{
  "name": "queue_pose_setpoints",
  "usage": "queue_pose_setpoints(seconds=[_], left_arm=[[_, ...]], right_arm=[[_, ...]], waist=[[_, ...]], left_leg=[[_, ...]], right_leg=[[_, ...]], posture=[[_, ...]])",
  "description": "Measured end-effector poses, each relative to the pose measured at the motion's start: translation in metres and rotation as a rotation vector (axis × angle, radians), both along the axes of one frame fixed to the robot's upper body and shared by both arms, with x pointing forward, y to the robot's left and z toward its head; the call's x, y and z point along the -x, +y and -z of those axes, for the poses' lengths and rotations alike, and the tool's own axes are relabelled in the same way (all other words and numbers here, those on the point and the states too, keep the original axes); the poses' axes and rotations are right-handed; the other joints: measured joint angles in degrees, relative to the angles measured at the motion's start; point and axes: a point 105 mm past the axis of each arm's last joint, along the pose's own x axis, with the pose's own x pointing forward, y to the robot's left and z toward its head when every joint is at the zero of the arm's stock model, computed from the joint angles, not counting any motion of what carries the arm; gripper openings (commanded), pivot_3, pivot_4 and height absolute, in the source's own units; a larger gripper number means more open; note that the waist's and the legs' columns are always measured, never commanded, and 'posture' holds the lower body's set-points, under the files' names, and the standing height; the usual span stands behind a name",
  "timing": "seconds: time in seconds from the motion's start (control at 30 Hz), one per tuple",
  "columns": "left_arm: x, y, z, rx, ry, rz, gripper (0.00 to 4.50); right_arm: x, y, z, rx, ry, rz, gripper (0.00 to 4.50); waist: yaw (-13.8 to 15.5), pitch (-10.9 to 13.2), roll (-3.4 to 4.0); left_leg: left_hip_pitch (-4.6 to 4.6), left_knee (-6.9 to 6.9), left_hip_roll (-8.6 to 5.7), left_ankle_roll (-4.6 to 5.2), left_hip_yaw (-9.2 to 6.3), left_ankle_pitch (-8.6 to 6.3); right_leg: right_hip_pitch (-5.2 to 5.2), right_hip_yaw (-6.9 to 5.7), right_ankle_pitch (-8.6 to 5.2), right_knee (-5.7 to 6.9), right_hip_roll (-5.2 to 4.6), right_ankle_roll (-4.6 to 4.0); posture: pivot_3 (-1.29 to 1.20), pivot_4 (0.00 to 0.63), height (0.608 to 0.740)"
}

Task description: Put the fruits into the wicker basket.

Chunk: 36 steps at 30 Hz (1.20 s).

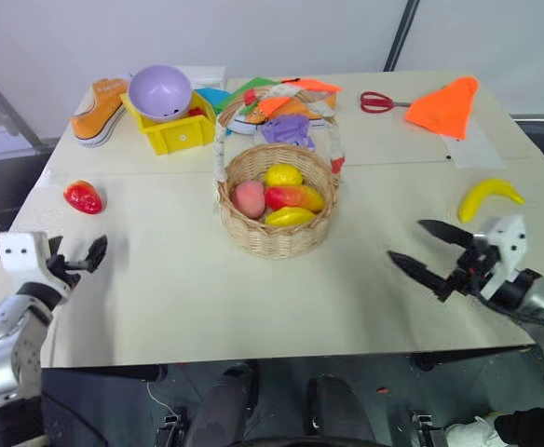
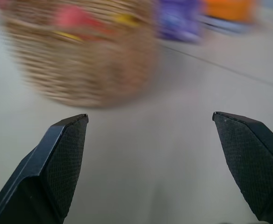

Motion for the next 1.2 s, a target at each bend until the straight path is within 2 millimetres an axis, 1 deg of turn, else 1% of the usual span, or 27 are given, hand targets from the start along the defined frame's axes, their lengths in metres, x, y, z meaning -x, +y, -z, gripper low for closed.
queue_pose_setpoints(seconds=[0.03,0.13,0.2,0.3,0.47,0.53,0.6,0.73,0.9,1.07,1.13,1.2], left_arm=[[-0.005,0.000,-0.005,-0.012,-0.008,-0.023,4.50],[-0.028,-0.003,-0.025,-0.050,-0.040,-0.087,4.50],[-0.041,-0.001,-0.038,-0.048,-0.058,-0.142,4.50],[-0.057,0.003,-0.046,-0.031,-0.043,-0.206,4.50],[-0.080,0.012,-0.038,0.032,0.036,-0.279,4.50],[-0.089,0.013,-0.036,0.057,0.057,-0.293,4.50],[-0.095,0.018,-0.034,0.070,0.083,-0.313,4.50],[-0.106,0.016,-0.025,0.116,0.139,-0.315,4.50],[-0.110,0.019,-0.007,0.148,0.220,-0.347,4.50],[-0.113,0.021,-0.005,0.169,0.226,-0.355,4.50],[-0.114,0.022,-0.004,0.175,0.227,-0.358,3.93],[-0.114,0.023,-0.003,0.180,0.224,-0.361,3.12]], right_arm=[[0.002,0.010,-0.003,-0.001,0.008,-0.044,4.45],[0.012,0.053,-0.018,-0.023,-0.012,-0.219,4.45],[0.019,0.073,-0.026,-0.024,-0.027,-0.301,4.45],[0.020,0.091,-0.036,-0.016,-0.063,-0.368,4.45],[0.019,0.111,-0.042,-0.040,-0.086,-0.430,4.45],[0.020,0.115,-0.038,-0.045,-0.072,-0.445,4.45],[0.021,0.118,-0.034,-0.047,-0.065,-0.451,4.45],[0.021,0.120,-0.032,-0.057,-0.068,-0.450,4.45],[0.022,0.118,-0.027,-0.060,-0.058,-0.434,4.45],[0.024,0.117,-0.024,-0.061,-0.056,-0.427,4.45],[0.024,0.117,-0.024,-0.057,-0.063,-0.425,4.50],[0.025,0.117,-0.023,-0.055,-0.064,-0.421,4.50]], waist=[[0.00,0.01,-0.01],[0.05,0.01,-0.03],[0.06,-0.01,-0.14],[0.01,0.00,-0.18],[0.02,-0.01,-0.28],[0.09,-0.01,-0.36],[0.03,0.00,-0.43],[0.01,-0.02,-0.49],[-0.10,-0.01,-0.62],[-0.10,-0.03,-0.72],[-0.05,-0.04,-0.74],[-0.05,-0.04,-0.77]], left_leg=[[-0.02,0.01,-0.01,0.00,0.00,0.00],[-0.04,0.08,-0.01,0.00,-0.01,0.00],[-0.05,0.09,-0.05,0.01,-0.02,0.00],[-0.07,0.10,-0.06,0.02,-0.02,0.00],[-0.06,0.10,-0.06,0.12,-0.07,0.07],[-0.06,0.13,-0.13,0.13,-0.10,0.07],[-0.08,0.16,-0.21,0.14,-0.10,0.08],[-0.06,0.19,-0.21,0.14,-0.10,0.08],[-0.07,0.19,-0.20,0.14,-0.11,0.09],[-0.07,0.20,-0.20,0.14,-0.10,0.09],[-0.07,0.20,-0.20,0.14,-0.11,0.09],[-0.07,0.20,-0.20,0.14,-0.11,0.09]], right_leg=[[-0.01,0.00,0.00,0.00,0.00,0.00],[0.00,-0.03,0.09,0.01,0.00,0.16],[0.00,-0.05,0.11,0.00,0.00,0.20],[-0.01,-0.07,0.15,0.00,0.01,0.28],[0.00,-0.15,0.19,0.06,0.05,0.35],[0.02,-0.16,0.22,0.06,0.03,0.40],[0.03,-0.14,0.27,0.06,0.00,0.48],[0.06,-0.15,0.29,0.07,0.01,0.52],[0.03,-0.15,0.29,0.12,0.02,0.53],[0.04,-0.15,0.29,0.12,0.01,0.53],[0.04,-0.15,0.29,0.13,0.01,0.53],[0.04,-0.15,0.29,0.12,0.01,0.53]], posture=[[0.00,0.150,0.740],[0.00,0.150,0.740],[0.00,0.150,0.740],[0.00,0.150,0.740],[0.00,0.150,0.740],[0.00,0.150,0.740],[0.00,0.150,0.740],[0.00,0.150,0.740],[0.00,0.150,0.740],[0.00,0.150,0.740],[0.00,0.150,0.740],[0.00,0.150,0.740]])
